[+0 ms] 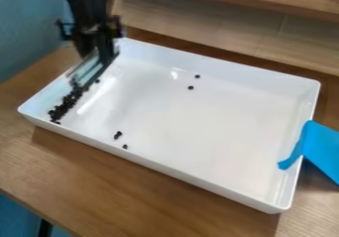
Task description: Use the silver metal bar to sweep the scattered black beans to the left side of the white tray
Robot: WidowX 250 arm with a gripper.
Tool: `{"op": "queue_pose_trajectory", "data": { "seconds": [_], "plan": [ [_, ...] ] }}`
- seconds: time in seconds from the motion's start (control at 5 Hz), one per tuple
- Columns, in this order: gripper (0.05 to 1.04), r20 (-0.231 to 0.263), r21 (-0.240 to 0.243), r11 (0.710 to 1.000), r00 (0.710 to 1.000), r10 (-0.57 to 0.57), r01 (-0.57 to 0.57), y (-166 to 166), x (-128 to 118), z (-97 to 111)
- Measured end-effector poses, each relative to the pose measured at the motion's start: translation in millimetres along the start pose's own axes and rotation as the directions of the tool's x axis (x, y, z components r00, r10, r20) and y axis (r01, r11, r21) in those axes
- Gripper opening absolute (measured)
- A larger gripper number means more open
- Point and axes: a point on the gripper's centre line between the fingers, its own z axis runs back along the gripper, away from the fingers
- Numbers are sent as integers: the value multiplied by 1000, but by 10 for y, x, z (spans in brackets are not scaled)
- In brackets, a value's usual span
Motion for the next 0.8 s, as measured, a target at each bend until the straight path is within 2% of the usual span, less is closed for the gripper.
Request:
{"op": "queue_pose_trajectory", "data": {
  "seconds": [0.2,0.4,0.6,0.8],
  "plan": [
    [385,-12,-15,999,999,-43,43,-576,-128,-126],
    [384,-3,12,999,999,-46,46,-963,-194,-300],
    [385,-1,40,995,996,-91,91,-1505,-259,-456],
    [384,-29,76,994,997,-75,77,-1943,-281,-711]
  ]
}}
